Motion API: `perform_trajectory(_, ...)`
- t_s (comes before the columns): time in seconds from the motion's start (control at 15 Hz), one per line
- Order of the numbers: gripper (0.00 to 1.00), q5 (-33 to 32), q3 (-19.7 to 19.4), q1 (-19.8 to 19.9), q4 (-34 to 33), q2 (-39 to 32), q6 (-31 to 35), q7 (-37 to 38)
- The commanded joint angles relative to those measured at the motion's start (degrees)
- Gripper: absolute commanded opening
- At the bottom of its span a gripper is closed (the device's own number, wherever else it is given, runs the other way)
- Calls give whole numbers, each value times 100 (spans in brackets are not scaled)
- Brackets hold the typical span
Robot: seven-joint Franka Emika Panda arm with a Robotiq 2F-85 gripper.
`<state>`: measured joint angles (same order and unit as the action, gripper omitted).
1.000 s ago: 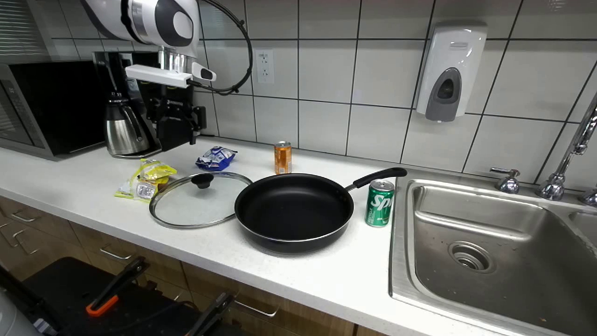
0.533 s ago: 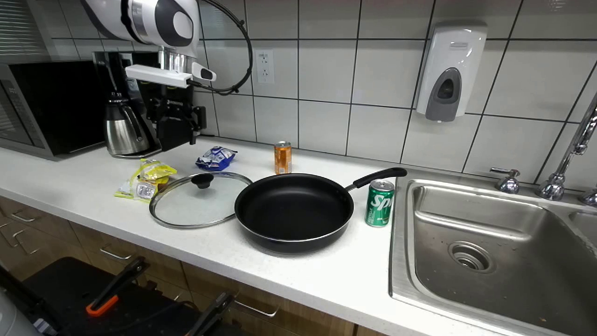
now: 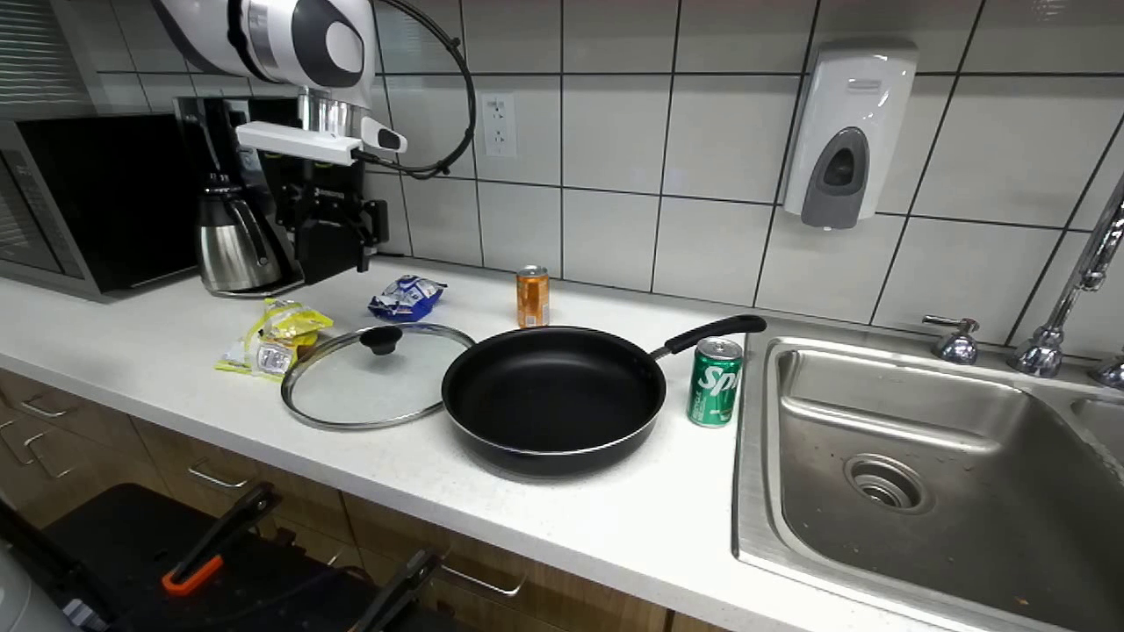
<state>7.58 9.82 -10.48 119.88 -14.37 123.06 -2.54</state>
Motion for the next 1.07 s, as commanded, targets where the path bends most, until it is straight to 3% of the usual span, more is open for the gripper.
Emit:
perform_trajectory(0.0,100,-8,25,22,-12,-3,-14,8)
perform_trajectory(1.0,100,-30,-13,10,-41,-99,140,180)
